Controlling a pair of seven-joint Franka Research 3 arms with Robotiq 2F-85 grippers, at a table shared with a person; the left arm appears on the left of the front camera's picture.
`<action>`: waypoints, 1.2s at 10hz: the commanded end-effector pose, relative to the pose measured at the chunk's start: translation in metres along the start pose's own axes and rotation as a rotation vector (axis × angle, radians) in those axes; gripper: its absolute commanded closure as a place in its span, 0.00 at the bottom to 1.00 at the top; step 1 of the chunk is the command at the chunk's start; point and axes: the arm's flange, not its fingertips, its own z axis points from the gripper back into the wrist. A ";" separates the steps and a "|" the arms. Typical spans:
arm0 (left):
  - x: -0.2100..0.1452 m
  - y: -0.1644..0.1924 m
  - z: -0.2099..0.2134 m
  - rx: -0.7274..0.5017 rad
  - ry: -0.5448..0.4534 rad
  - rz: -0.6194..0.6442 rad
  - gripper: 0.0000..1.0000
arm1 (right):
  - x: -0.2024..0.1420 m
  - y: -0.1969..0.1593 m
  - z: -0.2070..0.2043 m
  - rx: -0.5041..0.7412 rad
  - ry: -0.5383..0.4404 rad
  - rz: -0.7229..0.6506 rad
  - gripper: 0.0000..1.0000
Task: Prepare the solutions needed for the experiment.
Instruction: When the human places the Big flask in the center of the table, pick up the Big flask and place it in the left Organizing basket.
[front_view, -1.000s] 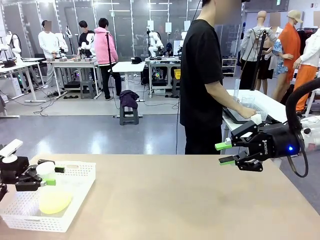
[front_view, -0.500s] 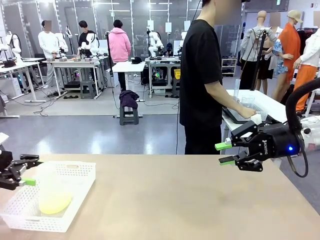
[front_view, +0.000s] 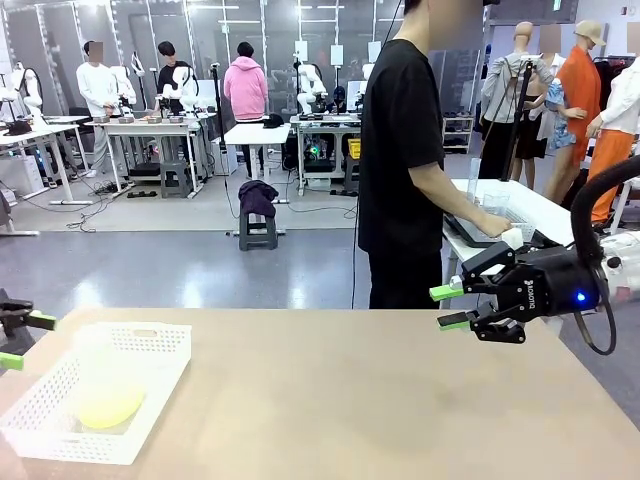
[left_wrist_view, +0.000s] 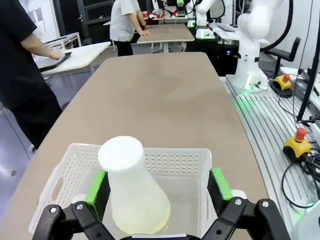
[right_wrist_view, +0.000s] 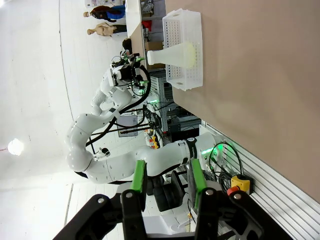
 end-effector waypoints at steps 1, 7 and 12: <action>0.023 -0.021 0.011 0.058 0.025 -0.020 0.00 | 0.000 0.001 0.000 0.004 -0.003 0.006 0.56; 0.064 -0.054 0.002 0.119 -0.173 0.606 0.00 | 0.000 0.001 0.000 0.004 -0.003 0.006 0.56; 0.098 -0.065 0.012 0.044 -0.080 0.993 0.00 | 0.000 0.001 0.000 0.004 -0.003 0.006 0.56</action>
